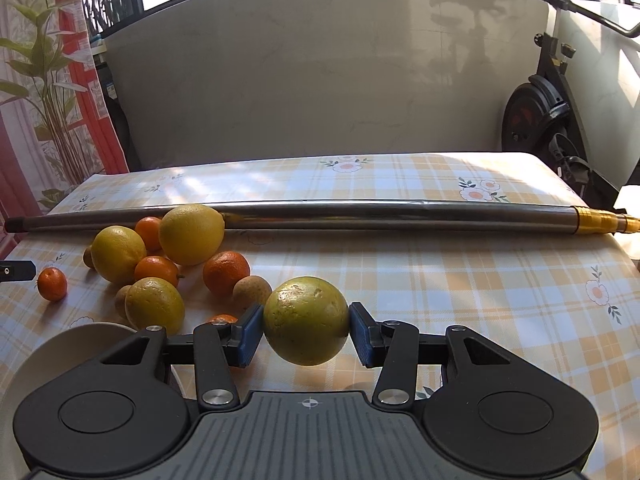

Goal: Organize fruits
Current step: 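Grasp the yellow-green grapefruit with the right tool while the left tool grasps a mandarin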

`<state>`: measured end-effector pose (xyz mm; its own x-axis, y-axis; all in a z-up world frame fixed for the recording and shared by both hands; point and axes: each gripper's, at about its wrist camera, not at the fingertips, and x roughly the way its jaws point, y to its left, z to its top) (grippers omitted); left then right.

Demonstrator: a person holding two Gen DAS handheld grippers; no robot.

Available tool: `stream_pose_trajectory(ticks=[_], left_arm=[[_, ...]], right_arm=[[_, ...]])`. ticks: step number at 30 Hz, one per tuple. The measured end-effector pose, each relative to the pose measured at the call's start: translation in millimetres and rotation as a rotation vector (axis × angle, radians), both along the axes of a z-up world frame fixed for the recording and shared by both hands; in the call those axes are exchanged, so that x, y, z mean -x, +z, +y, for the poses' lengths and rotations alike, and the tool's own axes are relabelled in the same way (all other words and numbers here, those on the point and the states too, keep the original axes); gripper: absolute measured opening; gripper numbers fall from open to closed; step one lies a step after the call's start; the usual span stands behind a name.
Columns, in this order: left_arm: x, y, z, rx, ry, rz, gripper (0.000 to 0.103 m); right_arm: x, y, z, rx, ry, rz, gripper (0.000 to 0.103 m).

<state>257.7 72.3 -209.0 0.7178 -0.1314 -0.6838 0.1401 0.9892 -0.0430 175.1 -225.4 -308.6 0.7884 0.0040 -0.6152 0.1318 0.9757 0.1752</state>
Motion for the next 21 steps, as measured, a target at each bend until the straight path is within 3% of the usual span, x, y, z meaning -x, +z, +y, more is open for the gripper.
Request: stream_pose_trajectory(ticks=[8,14,21], left_arm=[[-18.9,-16.8,-8.2,0.053,0.008,0.031,0.076],[-24.8,-31.2,-15.7,0.012,-0.029,0.05,0.069],[-22.1,-39.2,-9.2,0.022,0.011,0.045,0.042]], right_arm=[[5.2,3.4,4.2,0.01,0.001,-0.006,0.043],[7.9,3.7,7.0,0.008,0.006,-0.011,0.043],[12.4,2.2,9.5,-0.003,0.013,-0.009,0.043]])
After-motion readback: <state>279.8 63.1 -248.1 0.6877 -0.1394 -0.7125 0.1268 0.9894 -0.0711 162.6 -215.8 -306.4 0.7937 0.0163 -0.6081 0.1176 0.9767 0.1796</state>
